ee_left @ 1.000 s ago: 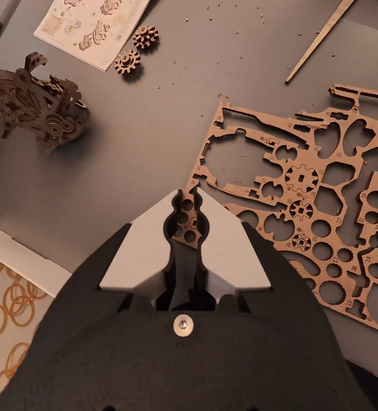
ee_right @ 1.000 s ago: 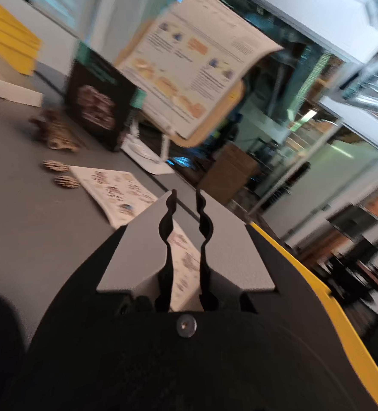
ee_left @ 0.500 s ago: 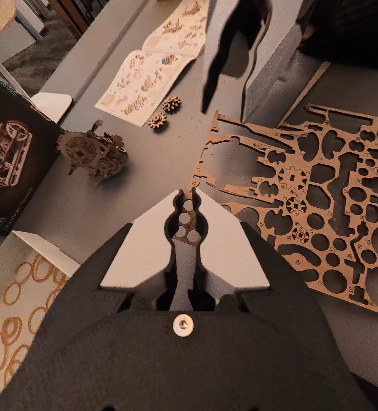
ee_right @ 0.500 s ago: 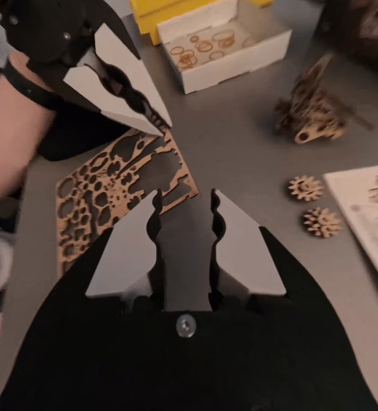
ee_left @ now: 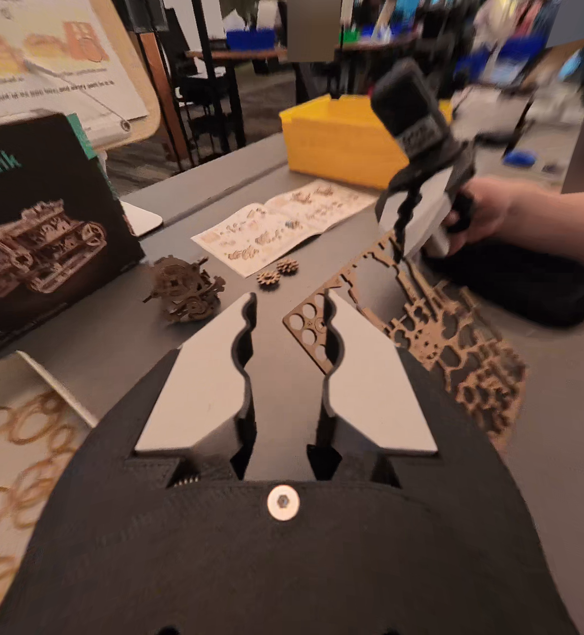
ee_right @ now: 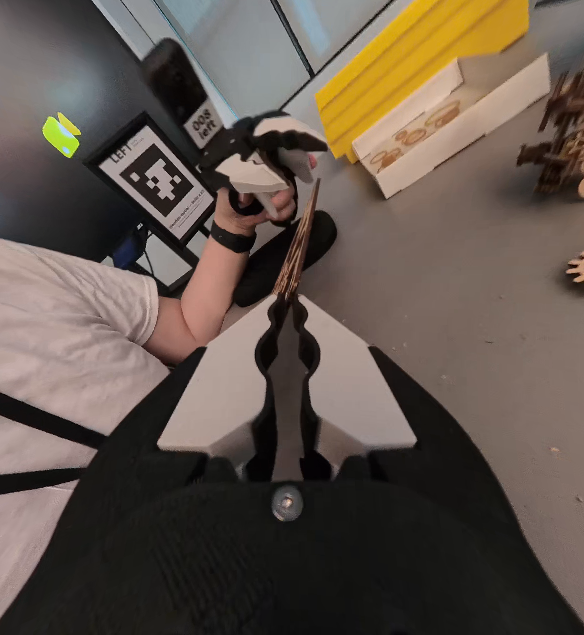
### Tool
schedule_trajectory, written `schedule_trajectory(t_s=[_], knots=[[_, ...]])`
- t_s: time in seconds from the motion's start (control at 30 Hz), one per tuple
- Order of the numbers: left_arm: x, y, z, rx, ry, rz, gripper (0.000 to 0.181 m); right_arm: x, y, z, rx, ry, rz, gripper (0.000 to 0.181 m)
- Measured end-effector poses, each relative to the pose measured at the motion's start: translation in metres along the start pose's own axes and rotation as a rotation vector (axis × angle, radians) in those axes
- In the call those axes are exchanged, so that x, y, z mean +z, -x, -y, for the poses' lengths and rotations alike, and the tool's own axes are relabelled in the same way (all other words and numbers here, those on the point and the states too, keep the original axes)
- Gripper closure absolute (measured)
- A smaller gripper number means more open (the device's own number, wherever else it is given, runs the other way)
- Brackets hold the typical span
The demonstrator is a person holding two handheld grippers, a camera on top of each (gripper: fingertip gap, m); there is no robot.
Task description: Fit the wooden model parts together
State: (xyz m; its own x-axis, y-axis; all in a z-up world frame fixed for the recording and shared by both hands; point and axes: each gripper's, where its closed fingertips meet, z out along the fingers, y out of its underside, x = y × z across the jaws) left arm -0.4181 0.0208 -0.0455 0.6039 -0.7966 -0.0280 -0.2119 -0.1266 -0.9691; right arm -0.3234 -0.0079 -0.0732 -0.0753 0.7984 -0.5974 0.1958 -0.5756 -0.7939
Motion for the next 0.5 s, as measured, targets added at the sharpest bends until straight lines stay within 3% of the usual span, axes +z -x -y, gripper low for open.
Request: schedule_trajectory(t_s=[0.13, 0.2, 0.23, 0.43, 0.5], knots=[[-0.005, 0.007, 0.003, -0.338, -0.058, -0.134, 0.133, -0.011, 0.006, 0.015, -0.051, -0.11, 0.002, 0.18], [-0.006, 0.003, -0.008, -0.428, -0.009, -0.219, 0.148, -0.015, 0.006, 0.021, -0.117, -0.148, -0.007, 0.179], [-0.005, 0.008, -0.017, -0.45, 0.037, -0.195, 0.162, -0.017, 0.007, 0.022, -0.141, -0.156, -0.008, 0.179], [0.004, -0.022, -0.035, -0.481, 0.157, -0.352, 0.133, -0.018, 0.009, 0.024, -0.147, -0.172, 0.003, 0.179], [0.009, -0.032, -0.049, -0.446, 0.242, -0.39, 0.138, -0.018, 0.011, 0.024, -0.171, -0.173, 0.001, 0.179]])
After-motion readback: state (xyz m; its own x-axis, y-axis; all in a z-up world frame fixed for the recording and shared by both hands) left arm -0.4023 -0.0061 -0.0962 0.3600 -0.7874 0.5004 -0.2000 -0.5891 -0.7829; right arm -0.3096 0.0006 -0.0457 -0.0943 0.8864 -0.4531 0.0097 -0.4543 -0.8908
